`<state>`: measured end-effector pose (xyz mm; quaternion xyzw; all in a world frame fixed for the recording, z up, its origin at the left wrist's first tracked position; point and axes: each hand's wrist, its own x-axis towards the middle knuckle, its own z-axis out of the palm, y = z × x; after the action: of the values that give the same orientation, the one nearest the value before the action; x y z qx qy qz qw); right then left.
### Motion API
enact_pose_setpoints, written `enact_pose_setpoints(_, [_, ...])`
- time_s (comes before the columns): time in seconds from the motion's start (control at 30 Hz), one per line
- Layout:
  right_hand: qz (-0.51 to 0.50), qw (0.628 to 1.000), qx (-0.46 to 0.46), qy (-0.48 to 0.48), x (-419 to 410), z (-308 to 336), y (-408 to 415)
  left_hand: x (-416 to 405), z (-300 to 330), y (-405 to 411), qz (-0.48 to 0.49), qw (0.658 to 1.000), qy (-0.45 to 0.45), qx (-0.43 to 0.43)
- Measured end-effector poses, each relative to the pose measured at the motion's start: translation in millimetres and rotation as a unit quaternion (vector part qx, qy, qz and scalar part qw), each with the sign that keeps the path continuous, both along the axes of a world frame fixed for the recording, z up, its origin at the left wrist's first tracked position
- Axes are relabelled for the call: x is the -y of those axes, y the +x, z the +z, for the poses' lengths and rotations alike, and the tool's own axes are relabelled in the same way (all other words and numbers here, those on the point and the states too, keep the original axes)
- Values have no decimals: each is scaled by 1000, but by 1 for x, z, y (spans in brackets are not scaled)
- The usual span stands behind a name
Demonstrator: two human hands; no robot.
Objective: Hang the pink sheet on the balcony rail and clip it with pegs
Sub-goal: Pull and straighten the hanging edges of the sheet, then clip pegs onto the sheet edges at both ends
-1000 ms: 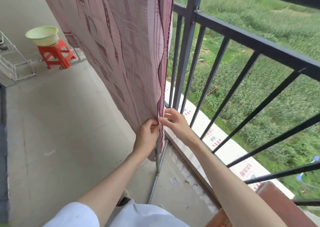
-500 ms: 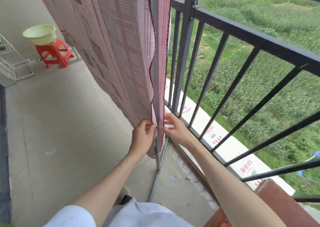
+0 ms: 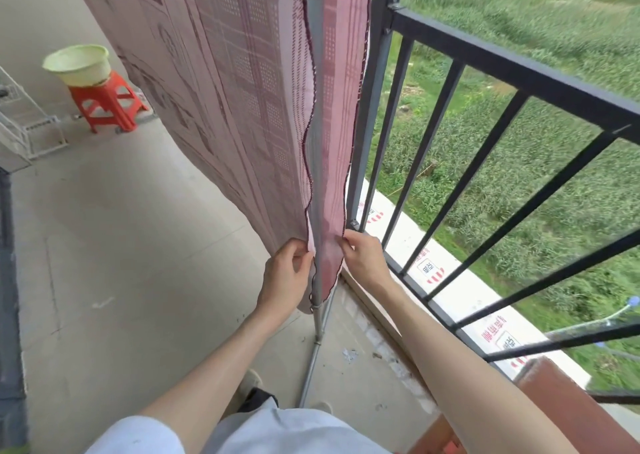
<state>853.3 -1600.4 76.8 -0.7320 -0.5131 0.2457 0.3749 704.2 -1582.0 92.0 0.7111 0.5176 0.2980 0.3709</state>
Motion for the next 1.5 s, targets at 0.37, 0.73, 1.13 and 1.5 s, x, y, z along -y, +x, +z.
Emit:
enact_pose_setpoints(0.37, [28, 997, 41, -54, 26, -7, -14, 1, -24, -1, -145, 988, 2, -51])
enact_pose_setpoints(0.73, [-113, 958, 128, -231, 30, -29, -59, -89, -44, -40, -446, 835, 164, -276])
enact_pose_setpoints(1.13, [-514, 780, 1, -356, 151, -36, -237, -53, -80, -47, -748, 556, 224, -284])
enact_pose_setpoints(1.5, [-739, 578, -123, -324, 212, -68, -397, 63, -109, -119, -889, 349, 233, -184])
